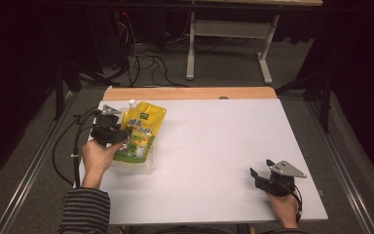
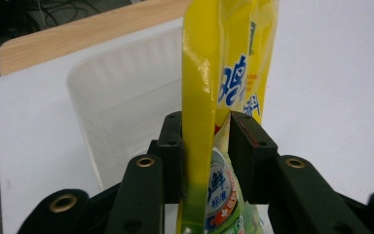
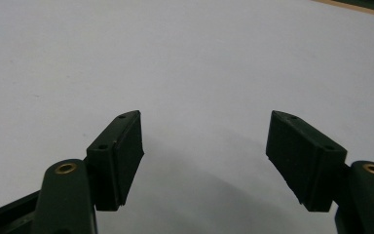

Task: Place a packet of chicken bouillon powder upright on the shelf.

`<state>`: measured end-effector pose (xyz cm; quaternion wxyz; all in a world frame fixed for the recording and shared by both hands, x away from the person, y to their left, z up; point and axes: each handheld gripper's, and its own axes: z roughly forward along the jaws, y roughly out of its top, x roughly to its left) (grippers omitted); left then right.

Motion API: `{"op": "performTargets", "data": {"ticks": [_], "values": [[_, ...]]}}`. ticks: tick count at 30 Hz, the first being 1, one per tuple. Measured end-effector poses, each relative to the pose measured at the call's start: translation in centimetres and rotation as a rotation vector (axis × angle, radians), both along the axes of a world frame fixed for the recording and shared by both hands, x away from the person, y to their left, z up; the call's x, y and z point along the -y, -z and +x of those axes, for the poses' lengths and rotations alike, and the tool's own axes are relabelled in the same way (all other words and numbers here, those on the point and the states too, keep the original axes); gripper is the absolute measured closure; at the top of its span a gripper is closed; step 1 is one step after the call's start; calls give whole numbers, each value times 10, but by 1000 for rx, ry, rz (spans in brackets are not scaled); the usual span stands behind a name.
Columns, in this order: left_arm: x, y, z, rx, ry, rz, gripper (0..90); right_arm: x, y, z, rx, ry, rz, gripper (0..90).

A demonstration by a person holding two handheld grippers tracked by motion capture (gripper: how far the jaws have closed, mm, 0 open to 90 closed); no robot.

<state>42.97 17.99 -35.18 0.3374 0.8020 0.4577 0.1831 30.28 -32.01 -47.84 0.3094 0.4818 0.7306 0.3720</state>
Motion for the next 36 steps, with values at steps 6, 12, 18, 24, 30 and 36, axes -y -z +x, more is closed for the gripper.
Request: {"op": "performTargets", "data": {"ticks": [6, 12, 18, 24, 30, 36], "values": [[6, 3, 2, -34, 46, 7, 788, 0, 0, 0, 1, -1, 2, 302], [9, 2, -4, -14, 89, 10, 900, 0, 0, 0, -1, 1, 1, 302], [14, 1, -10, 51, 106, 9, 900, 0, 0, 0, 1, 1, 0, 302], [11, 9, -16, 171, 87, -50, 900, 0, 0, 0, -1, 0, 1, 302], [4, 28, -28, 270, 70, -101, 900, 0, 0, 0, 1, 0, 10, 302], [-1, 33, -35, 256, 65, -107, 900, 0, 0, 0, 3, 0, 9, 301]]}}
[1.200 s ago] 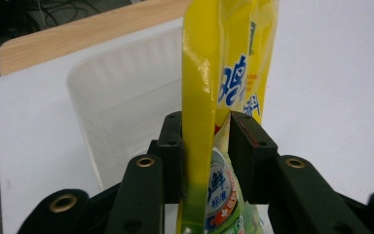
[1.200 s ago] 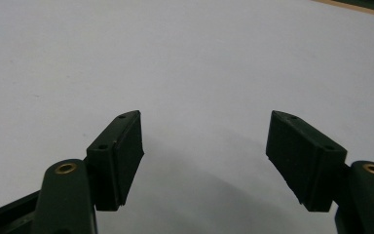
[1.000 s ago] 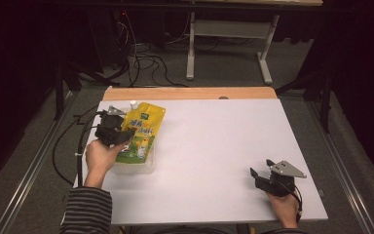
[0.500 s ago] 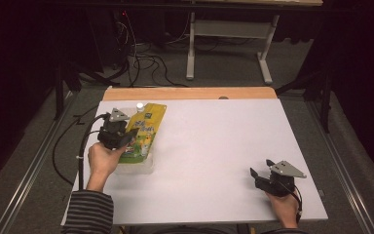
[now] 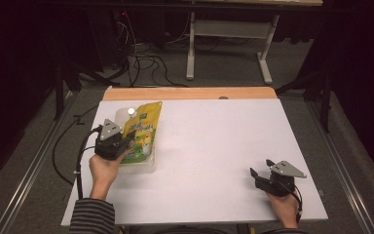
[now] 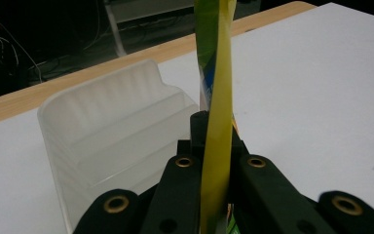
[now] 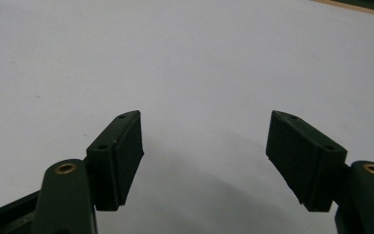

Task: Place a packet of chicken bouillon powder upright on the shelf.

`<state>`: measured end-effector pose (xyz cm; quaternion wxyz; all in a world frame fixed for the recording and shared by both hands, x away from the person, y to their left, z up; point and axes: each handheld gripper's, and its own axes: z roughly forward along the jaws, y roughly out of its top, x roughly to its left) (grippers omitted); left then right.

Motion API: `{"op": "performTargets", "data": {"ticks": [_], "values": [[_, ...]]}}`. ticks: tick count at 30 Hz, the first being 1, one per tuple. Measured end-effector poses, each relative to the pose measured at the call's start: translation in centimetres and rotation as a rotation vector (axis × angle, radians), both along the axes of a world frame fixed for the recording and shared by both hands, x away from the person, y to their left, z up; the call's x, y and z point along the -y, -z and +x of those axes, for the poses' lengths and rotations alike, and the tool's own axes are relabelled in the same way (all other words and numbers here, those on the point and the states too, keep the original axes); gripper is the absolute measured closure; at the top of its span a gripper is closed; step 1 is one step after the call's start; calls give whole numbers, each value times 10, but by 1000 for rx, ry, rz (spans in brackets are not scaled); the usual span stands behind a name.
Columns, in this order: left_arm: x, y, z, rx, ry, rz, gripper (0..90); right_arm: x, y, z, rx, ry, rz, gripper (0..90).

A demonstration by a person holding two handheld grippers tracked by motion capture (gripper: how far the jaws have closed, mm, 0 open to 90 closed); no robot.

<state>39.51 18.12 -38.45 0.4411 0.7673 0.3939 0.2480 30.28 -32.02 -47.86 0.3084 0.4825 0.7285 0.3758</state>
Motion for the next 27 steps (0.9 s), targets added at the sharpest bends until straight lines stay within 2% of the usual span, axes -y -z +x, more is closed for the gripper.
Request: {"op": "performTargets", "data": {"ticks": [6, 10, 15, 21, 27], "values": [[-3, 1, -7, -9, -6, 8, 883, 0, 0, -1, 3, -2, -3, 301], [-4, 2, -13, -15, 0, 37, 870, -1, 0, -1, 5, -2, -7, 301], [-6, 4, -20, -9, 7, 41, 866, -1, 0, 1, -8, -6, -15, 302], [-10, 10, -23, -2, 3, 4, 864, 1, 0, -1, 7, -14, 13, 305], [-14, 16, -27, -6, -7, -7, 858, 1, 0, 0, -4, -26, 5, 312]]}}
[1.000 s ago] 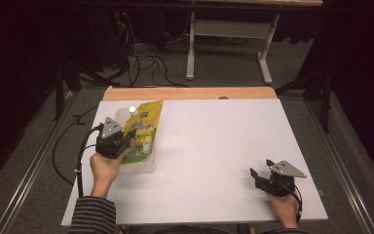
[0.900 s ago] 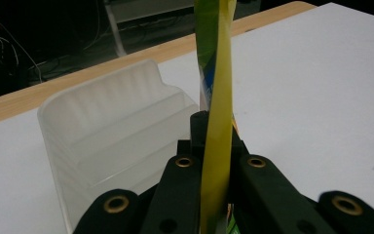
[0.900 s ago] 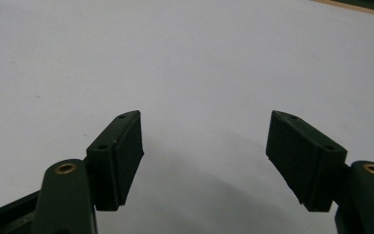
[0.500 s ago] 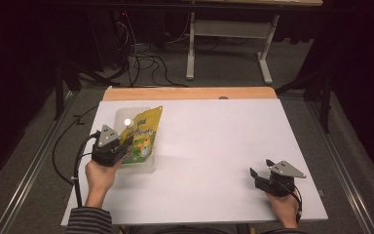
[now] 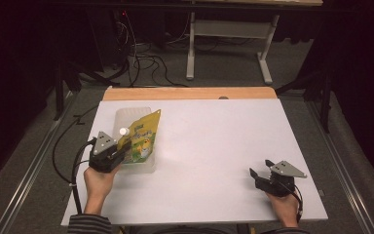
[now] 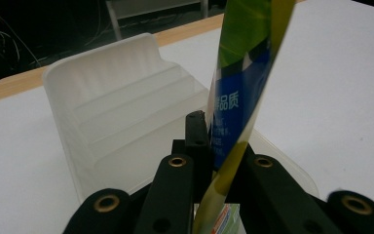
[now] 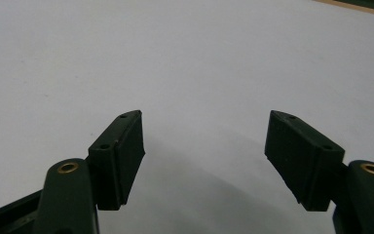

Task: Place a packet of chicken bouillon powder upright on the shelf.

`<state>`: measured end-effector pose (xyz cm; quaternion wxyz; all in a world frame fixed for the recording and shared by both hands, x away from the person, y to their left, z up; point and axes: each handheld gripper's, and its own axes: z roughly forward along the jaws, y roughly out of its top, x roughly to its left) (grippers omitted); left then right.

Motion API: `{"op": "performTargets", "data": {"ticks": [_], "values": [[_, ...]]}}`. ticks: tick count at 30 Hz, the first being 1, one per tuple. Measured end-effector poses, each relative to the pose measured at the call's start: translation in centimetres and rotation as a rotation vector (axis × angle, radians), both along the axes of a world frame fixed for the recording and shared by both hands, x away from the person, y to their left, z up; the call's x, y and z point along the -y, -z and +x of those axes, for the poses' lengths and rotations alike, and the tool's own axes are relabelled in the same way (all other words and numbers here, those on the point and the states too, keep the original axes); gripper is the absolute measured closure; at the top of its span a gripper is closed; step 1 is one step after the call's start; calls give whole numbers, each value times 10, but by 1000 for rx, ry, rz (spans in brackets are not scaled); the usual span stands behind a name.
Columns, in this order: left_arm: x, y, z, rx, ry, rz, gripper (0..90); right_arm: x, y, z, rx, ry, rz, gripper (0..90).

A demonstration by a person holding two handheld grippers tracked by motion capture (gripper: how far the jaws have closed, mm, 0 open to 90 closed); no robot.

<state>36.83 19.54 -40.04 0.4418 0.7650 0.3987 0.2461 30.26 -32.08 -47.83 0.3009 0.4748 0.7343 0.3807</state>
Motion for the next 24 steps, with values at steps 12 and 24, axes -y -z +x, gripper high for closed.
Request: {"op": "performTargets", "data": {"ticks": [12, 24], "values": [[-9, 6, -6, -30, -30, 17, 853, 1, 0, 0, 9, -5, 9, 311], [-24, 14, -12, -32, -62, -43, 822, 0, 0, 0, 1, 1, 4, 311]]}}
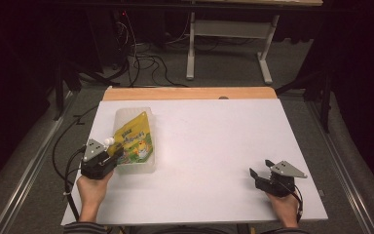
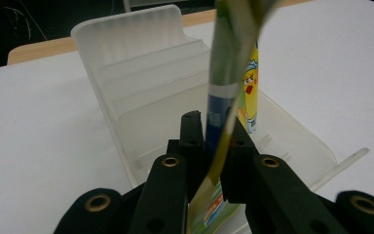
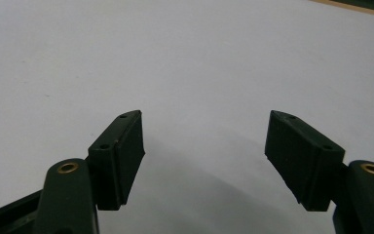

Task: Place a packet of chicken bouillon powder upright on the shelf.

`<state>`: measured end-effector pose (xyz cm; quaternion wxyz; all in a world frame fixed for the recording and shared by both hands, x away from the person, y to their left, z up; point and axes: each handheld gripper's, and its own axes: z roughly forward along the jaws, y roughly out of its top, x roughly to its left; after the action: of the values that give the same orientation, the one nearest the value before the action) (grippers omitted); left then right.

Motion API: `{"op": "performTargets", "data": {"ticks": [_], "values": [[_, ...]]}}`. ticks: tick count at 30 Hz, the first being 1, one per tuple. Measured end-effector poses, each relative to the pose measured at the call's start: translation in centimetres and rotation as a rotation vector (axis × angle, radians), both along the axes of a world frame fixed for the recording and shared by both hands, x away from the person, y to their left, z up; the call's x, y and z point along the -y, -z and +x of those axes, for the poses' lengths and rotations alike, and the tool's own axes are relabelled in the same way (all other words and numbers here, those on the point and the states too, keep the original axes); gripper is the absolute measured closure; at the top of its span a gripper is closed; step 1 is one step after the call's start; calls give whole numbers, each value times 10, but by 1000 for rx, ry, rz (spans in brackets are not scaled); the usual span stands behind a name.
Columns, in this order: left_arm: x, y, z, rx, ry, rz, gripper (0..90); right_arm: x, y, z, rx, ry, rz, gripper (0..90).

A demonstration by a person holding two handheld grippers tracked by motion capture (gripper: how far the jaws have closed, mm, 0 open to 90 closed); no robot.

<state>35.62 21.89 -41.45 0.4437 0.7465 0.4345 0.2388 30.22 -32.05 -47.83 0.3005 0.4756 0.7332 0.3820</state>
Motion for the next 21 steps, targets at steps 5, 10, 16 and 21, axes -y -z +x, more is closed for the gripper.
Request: {"op": "performTargets", "data": {"ticks": [5, 10, 16, 21], "values": [[0, 0, -2, 7, -4, -5, 807, 0, 0, 0, 0, 2, -1, 311], [-3, 0, -5, 14, -27, -23, 751, 0, 0, 0, 3, -2, -5, 310], [-11, -5, -14, 29, -51, -50, 631, 0, 0, 0, 7, -3, -14, 309], [-13, -11, -24, 43, -53, -49, 588, 0, 0, 0, 3, -1, -14, 309]]}}
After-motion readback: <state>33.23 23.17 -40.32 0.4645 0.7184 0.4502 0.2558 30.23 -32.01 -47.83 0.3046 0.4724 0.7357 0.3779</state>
